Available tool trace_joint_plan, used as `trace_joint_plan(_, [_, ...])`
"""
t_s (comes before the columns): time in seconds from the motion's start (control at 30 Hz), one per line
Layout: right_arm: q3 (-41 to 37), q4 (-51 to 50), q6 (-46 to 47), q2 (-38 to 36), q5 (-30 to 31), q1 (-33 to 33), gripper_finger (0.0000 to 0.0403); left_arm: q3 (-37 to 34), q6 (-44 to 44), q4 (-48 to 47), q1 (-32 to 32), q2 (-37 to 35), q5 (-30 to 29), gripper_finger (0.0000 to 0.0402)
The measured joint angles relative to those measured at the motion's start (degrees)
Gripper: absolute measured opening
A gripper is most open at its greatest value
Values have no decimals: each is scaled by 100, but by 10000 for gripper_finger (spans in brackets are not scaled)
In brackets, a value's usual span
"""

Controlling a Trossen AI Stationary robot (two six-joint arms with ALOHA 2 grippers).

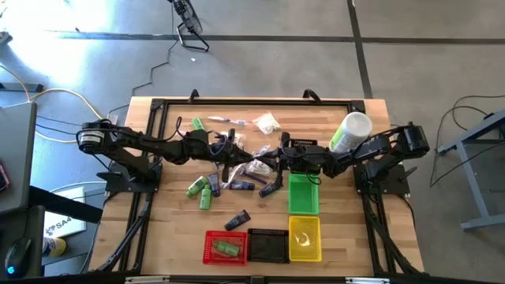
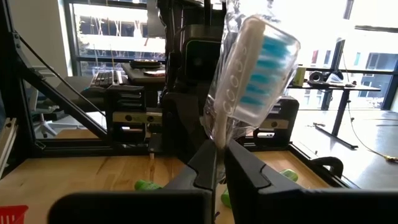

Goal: Pick & Place Travel size toiletries
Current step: Put the top blue toothbrush into the bottom black bin

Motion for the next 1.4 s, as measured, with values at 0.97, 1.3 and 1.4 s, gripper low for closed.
trace_joint_plan(0.97, [0,-28,9,0,-31,9,12,2,24,-175,4,-251,-17,124])
trace_joint_plan(1.3, [0,-140,9,0,11,7,12,2,23,-1948,2,-1421,-87,124])
trace_joint_plan(1.4, [0,-143,9,0,18,7,12,2,22,-2599,3,-1725,-270,124])
